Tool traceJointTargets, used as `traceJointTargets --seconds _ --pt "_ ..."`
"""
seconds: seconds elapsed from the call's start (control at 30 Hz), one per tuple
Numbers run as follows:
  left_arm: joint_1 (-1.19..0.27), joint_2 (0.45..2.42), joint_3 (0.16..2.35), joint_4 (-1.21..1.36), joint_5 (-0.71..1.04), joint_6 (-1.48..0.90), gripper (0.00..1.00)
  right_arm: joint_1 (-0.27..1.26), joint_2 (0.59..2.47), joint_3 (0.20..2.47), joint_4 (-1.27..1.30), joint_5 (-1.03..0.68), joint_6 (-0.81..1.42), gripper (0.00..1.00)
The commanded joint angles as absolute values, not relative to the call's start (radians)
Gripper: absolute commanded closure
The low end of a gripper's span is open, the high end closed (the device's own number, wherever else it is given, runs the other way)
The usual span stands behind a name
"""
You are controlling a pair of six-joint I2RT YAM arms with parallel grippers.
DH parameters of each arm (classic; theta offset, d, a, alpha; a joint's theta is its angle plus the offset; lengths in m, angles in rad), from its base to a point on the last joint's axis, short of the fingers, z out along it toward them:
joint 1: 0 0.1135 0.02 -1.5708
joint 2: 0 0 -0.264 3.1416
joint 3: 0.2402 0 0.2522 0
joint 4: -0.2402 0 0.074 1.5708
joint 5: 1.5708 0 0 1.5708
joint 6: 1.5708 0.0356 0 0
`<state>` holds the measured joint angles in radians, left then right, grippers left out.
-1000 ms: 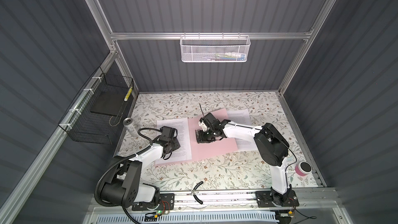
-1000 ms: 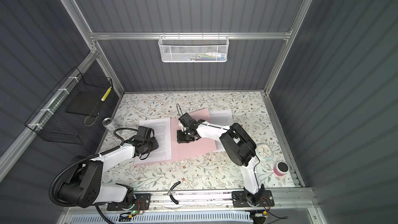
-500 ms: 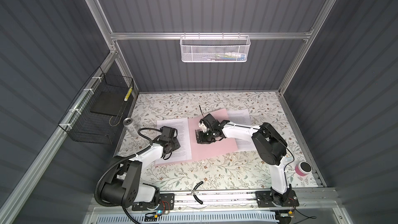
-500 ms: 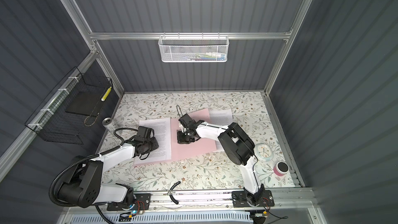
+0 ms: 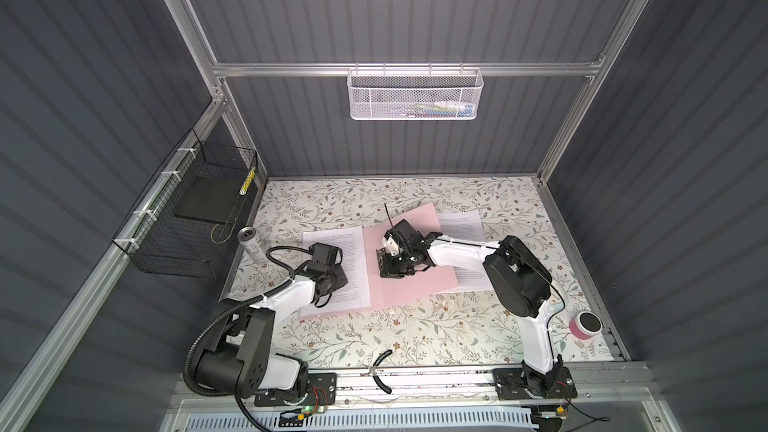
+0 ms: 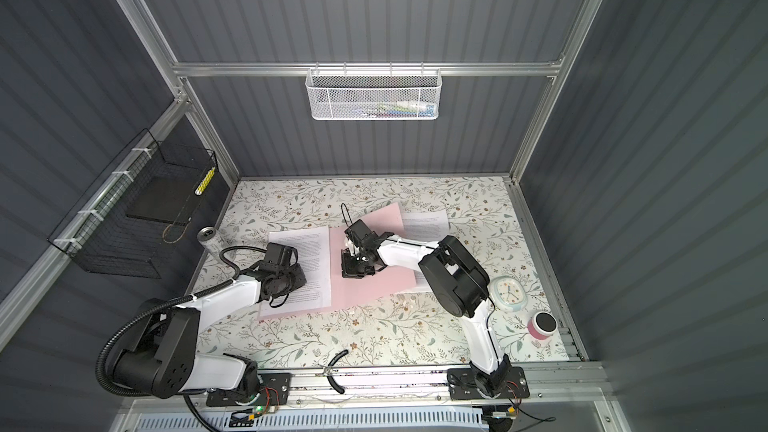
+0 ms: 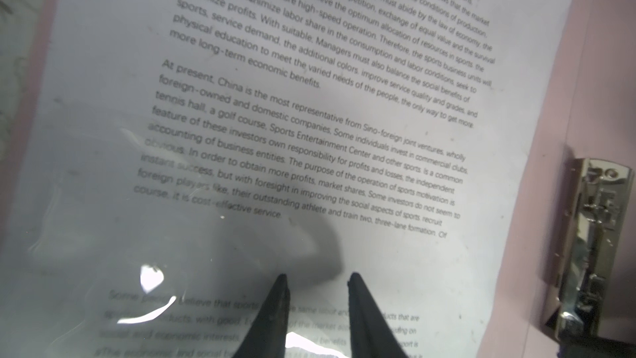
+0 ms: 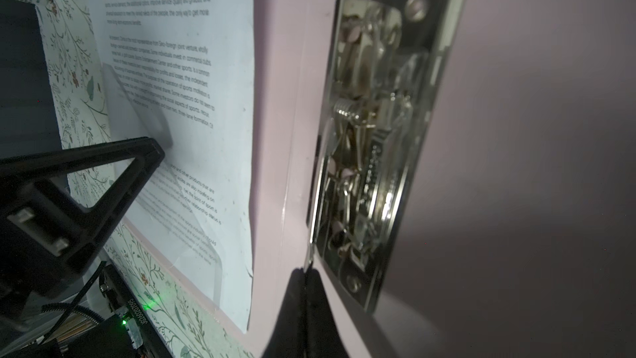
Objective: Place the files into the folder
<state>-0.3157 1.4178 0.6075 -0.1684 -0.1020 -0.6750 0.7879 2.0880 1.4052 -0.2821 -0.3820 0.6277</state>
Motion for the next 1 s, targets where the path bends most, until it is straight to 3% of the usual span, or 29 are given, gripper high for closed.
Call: traceJointTargets --seconds 0.0,0.23,0.57,0.77,0.97 --pt "-0.322 1.489 0.606 -0.258 -0.086 -0.656 0.74 0.775 2.115 1.414 -0.299 -0.383 0.633 1.0" --pt "-0.322 1.525 0.624 -0.271 -0.089 -0.658 0.77 0.737 2.136 1.382 -0.313 -0.387 0.69 1.0" --pt "-0.322 1.542 0.63 -0.276 -0.077 -0.656 0.79 0.72 2.237 1.471 -0.571 -0.217 0.66 1.0" --pt "-0.322 1.551 0.635 -0.281 -0.077 -0.655 0.8 0.691 2.271 1.432 -0.567 -0.215 0.663 1.0" --pt "-0.322 1.56 0.64 -0.285 -0.083 -0.657 0.8 0.65 2.233 1.401 -0.5 -0.317 0.648 1.0"
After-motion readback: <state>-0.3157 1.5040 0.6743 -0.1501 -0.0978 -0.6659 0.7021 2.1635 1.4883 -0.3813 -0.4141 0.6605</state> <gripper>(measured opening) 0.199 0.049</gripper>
